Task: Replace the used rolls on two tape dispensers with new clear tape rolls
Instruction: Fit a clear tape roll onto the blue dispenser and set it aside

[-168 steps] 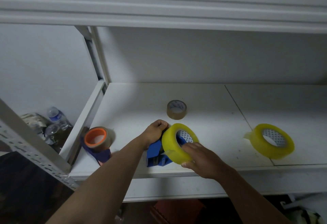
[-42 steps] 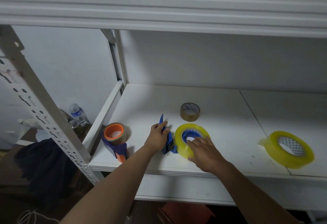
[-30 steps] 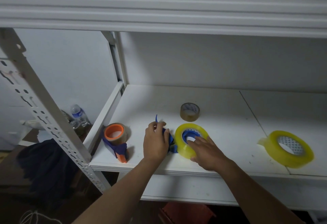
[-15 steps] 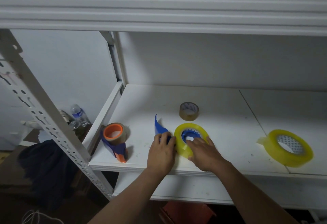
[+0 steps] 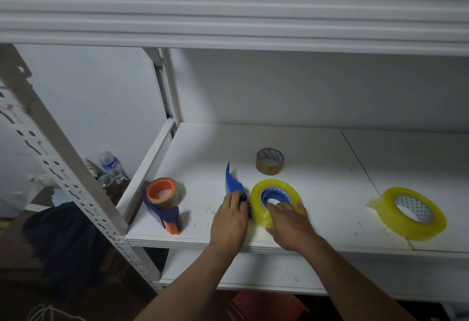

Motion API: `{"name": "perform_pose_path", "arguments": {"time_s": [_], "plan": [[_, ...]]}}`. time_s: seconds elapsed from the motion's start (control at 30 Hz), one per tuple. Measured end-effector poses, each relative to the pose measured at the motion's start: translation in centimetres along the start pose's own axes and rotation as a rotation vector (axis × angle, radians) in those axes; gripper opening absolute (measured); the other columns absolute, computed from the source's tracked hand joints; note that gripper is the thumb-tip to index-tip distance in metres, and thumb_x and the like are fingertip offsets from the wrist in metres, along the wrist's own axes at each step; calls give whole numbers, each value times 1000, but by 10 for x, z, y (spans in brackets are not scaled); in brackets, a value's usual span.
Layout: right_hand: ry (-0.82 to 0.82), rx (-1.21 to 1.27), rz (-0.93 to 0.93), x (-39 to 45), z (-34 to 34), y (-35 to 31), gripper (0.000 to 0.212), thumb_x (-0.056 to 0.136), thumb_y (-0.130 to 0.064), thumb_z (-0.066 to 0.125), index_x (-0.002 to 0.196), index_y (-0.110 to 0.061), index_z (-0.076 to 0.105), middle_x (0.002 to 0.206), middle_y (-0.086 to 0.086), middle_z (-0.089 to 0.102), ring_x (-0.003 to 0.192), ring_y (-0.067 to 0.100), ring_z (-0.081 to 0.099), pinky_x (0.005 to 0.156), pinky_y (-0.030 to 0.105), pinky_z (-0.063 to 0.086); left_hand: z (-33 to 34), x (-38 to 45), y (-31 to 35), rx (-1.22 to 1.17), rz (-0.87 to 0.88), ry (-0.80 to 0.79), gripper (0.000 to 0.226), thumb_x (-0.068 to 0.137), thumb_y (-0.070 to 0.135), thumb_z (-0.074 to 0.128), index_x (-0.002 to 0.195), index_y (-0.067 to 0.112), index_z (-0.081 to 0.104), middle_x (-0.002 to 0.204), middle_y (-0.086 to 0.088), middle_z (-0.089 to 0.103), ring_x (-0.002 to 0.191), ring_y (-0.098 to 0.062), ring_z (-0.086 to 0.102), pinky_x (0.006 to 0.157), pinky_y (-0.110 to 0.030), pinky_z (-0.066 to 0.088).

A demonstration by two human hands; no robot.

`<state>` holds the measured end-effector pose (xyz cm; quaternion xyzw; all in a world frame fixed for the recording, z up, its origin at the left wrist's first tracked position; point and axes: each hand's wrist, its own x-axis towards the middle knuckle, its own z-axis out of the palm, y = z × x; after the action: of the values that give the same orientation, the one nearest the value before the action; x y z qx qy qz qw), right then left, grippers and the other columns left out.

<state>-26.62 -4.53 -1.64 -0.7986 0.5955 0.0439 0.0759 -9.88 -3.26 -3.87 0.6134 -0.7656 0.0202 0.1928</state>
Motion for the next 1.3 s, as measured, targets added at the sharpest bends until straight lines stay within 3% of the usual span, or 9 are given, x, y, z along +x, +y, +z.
{"name": "perform_pose_path", "arguments": {"time_s": [0.27,0.4,0.47,0.57,0.67,0.8,0.97,1.1,1.3], "plan": [[49,-27,5,3,-4,-2,53,90,-54,48,130,-21,44,118,1,62,118,22,51,116,46,10,5,2,-7,-29,53,-29,34,64,8,86,94,3,71,112,-12,65,104,-27,65,69,-31,62],[91,-41,66,11,-6,-10,56,85,-69,41,108,-20,56,95,-1,70,100,19,60,116,40,10,-3,-4,-14,-149,53,-117,39,97,9,46,135,4,47,146,-1,37,138,-22,39,100,-25,43],[99,-20,104,16,-4,-15,62,83,-74,38,99,-18,59,92,0,70,94,18,61,113,37,21,-11,-7,-24,-115,147,-125,36,94,6,41,128,-1,50,156,-9,28,141,-25,36,105,-30,40],[122,17,123,19,-2,-19,63,82,-76,37,85,-17,59,86,1,69,85,19,61,103,35,35,-22,-14,-36,-147,146,-60,30,89,15,39,107,0,57,138,-19,49,114,-32,57,89,-33,51],[85,105,69,13,-9,-15,50,86,-63,43,102,-18,57,95,1,68,97,19,59,103,33,35,-23,-23,-39,-144,127,25,25,84,21,38,92,8,58,117,-16,60,101,-30,59,78,-33,54],[7,122,3,5,-17,-6,43,85,-49,48,114,-16,49,100,2,66,107,21,54,106,31,26,-14,-29,-44,-224,-2,-80,22,91,23,39,96,10,57,107,-6,56,90,-22,54,75,-36,52],[73,-1,50,11,-10,-13,55,86,-66,40,96,-18,62,91,-2,69,98,15,59,118,41,1,-25,-30,-34,-244,73,-309,22,92,23,41,98,8,57,101,-9,60,90,-24,56,79,-36,47],[78,59,134,19,-6,-15,73,72,-86,33,78,-20,65,74,-6,67,84,11,60,117,41,-5,-43,-26,-44,-346,46,-408,16,89,23,47,92,11,57,97,-7,63,85,-22,57,75,-35,48],[28,26,9,2,-7,-7,50,81,-61,45,110,-21,53,105,-3,64,113,16,52,116,51,-5,-55,-25,-54,-481,-113,-408,15,84,22,55,71,19,50,78,0,63,69,-18,53,66,-38,47]]}}
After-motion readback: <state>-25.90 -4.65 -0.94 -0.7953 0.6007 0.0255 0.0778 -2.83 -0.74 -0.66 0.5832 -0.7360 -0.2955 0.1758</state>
